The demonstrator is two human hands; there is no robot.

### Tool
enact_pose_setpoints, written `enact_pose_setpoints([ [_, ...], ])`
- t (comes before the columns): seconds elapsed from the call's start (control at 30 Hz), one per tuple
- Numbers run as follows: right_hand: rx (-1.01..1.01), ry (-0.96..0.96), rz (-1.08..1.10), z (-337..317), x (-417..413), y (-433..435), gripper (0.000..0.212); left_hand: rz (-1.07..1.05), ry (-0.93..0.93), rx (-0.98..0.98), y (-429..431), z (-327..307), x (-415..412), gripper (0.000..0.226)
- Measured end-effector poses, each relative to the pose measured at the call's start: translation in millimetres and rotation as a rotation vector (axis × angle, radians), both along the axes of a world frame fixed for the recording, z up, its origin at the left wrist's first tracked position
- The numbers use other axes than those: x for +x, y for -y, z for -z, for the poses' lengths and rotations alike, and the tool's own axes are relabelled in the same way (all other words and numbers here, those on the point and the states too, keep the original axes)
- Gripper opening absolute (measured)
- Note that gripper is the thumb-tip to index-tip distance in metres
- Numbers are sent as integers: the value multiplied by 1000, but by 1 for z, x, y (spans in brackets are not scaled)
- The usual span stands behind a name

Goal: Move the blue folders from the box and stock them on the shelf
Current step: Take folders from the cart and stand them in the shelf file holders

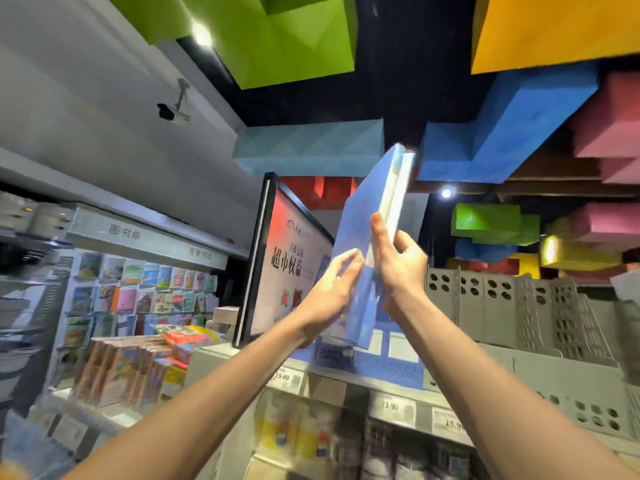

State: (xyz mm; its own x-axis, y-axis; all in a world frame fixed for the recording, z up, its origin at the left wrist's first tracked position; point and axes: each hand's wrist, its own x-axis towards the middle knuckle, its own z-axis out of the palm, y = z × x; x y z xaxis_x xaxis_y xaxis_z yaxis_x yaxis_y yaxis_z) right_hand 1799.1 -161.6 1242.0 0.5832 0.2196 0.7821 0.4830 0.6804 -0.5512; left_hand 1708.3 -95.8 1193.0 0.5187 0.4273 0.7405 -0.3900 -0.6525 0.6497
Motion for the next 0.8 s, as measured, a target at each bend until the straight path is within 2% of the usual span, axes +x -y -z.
enact_pose_setpoints([
  [0.07, -2, 25, -103, -9, -4, -18, 34, 54, 46, -48, -17, -8, 5, 55],
  [0.17, -45, 117, -113, -20, -1, -41, 28, 163, 66, -69, -42, -18, 8, 67],
  [0.33, -63, 83, -136, -18, 14, -63, 36, 169, 55, 36, -70, -25, 16, 51],
  [0.5, -46, 74, -159, -14, 17, -67, 33, 129, 91, 41, -91, -24, 22, 64],
  [0.67, -17, 82, -106, -14, 21, -56, 28, 87, 144, 37, -83, -21, 28, 40],
  [0.8, -14, 37, -55, -11, 31, -43, 39, -72, 224, 71, -71, -19, 36, 39],
])
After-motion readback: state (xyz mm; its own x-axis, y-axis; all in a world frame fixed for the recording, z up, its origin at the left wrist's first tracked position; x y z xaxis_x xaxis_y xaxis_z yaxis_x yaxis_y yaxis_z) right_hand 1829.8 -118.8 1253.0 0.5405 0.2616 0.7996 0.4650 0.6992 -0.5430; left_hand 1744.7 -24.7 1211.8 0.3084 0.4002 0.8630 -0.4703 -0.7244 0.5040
